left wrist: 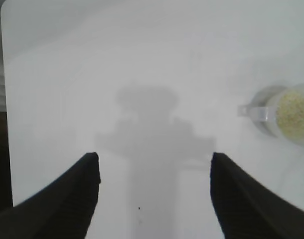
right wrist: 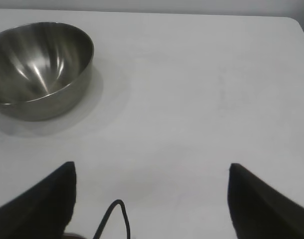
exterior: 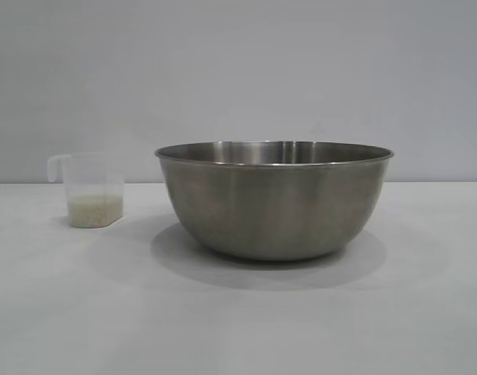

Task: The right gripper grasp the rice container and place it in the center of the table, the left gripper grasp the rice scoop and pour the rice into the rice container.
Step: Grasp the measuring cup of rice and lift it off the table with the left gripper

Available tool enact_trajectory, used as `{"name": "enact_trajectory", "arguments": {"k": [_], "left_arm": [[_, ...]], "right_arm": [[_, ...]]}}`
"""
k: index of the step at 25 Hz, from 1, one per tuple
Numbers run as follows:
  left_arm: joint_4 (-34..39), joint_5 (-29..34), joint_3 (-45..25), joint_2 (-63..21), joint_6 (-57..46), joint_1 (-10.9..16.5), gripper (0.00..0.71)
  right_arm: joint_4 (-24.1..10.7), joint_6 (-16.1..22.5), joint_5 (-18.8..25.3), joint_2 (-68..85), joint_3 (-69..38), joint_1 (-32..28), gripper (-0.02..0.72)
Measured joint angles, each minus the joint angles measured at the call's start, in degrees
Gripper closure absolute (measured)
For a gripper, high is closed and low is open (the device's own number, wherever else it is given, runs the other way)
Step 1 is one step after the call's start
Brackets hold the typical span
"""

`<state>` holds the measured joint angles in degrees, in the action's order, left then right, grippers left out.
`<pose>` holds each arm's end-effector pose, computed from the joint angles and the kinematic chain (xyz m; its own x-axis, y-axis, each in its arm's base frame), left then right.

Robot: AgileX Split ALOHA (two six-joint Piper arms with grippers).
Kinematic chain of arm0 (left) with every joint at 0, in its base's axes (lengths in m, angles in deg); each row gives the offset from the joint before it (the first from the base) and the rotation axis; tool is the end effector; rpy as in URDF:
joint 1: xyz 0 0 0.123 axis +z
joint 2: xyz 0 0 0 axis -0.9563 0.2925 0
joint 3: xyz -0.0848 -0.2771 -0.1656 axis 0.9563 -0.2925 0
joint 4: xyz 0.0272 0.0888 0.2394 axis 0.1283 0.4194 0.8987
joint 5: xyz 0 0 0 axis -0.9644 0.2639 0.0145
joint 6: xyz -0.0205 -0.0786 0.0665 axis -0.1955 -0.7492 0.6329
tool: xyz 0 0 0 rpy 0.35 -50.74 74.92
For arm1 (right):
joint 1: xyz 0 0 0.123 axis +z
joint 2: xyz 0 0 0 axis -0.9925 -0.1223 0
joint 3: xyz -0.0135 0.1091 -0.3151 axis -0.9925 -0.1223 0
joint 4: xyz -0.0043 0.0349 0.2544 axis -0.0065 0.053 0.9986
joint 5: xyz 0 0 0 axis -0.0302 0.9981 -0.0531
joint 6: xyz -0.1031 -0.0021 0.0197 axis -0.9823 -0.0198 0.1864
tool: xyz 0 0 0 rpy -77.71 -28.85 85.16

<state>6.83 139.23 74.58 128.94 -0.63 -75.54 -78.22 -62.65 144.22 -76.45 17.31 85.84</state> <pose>0.3654 -0.0021 0.4338 -0.7942 0.1081 -0.5980 0.0207 0.9883 0.1512 -0.0430 0.0086 0.2625 -0.5110 -0.0678 -0.8569 -0.1592 0.9871 0.0168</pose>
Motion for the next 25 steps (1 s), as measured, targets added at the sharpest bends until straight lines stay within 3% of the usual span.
{"name": "enact_trajectory", "arguments": {"k": [6, 18, 25], "left_arm": [[-0.2, -13.3, -4.9, -3.2, 0.0, 0.0, 0.311], [-3.2, -49.3, -40.6, -19.6, 0.0, 0.0, 0.311], [-4.3, -58.3, -54.7, -28.3, 0.0, 0.0, 0.311]], "right_arm": [[0.0, 0.0, 0.0, 0.0, 0.0, 0.0, 0.135], [0.0, 0.0, 0.0, 0.0, 0.0, 0.0, 0.135], [0.0, 0.0, 0.0, 0.0, 0.0, 0.0, 0.135]]}}
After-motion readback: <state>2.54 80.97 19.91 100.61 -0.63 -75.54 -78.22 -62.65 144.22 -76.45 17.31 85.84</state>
